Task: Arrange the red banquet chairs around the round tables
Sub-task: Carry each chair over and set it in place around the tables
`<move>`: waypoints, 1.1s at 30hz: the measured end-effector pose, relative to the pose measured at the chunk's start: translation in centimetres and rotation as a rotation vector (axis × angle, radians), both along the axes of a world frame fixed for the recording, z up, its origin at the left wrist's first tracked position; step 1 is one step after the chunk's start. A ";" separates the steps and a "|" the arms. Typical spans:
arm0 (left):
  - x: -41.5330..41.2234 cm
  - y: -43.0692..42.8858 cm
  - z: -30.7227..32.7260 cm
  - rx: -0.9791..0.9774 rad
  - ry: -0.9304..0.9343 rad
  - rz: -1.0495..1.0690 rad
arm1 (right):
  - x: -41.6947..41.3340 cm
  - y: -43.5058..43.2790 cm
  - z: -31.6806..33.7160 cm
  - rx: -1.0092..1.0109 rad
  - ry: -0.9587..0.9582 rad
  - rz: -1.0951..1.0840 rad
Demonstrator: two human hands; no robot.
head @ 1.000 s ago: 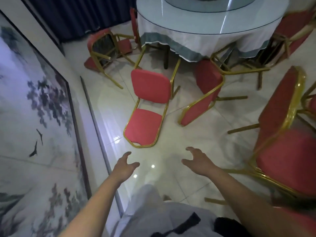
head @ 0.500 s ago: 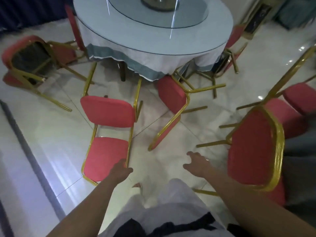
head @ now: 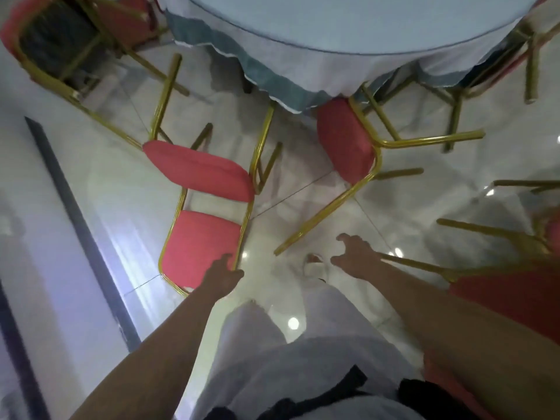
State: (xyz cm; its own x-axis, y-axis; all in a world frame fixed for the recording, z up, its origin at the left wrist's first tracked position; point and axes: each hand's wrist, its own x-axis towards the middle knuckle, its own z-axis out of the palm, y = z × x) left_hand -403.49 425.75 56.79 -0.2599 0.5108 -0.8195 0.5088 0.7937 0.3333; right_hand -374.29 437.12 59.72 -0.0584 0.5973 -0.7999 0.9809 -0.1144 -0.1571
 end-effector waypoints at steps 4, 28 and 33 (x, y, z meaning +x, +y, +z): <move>1.9 1.3 -5.0 -0.093 -0.021 0.067 | 0.1 4.0 -5.8 -0.083 -0.056 -0.037; 9.0 8.5 -35.9 0.116 0.113 -0.276 | -11.1 7.8 -32.3 0.047 -0.343 1.089; 7.1 9.0 -26.4 0.188 0.187 -0.340 | -11.6 8.9 -23.3 0.059 -0.264 1.033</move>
State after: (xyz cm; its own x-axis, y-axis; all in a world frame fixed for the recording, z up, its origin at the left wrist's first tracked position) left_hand -396.34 434.74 30.35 -0.1859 0.7289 -0.6588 0.7964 0.5046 0.3335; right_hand -385.91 445.98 36.41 -0.3878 0.3954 -0.8326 0.6020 0.7927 0.0961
